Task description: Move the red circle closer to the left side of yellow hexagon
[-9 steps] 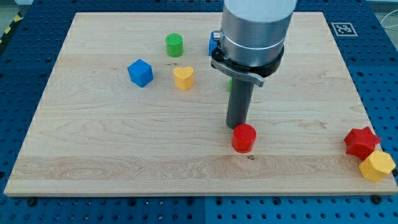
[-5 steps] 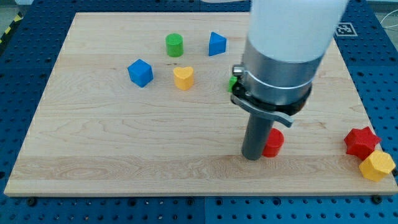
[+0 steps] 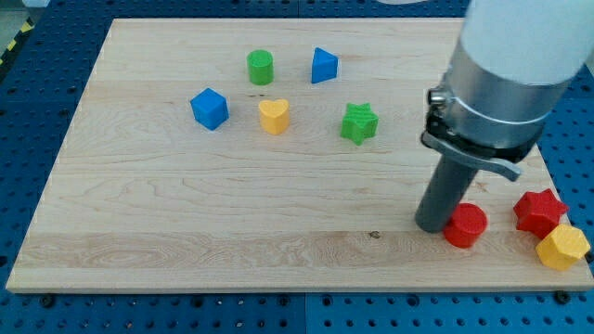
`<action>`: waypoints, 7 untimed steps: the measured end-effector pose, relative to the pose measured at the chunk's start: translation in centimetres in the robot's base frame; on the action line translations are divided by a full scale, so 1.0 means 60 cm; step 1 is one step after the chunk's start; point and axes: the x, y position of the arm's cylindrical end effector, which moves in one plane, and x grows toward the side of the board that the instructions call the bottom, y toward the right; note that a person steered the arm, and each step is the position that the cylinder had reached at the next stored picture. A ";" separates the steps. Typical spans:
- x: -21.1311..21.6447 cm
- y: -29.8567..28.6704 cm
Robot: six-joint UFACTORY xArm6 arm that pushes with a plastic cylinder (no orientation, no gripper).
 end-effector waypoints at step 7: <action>0.032 0.078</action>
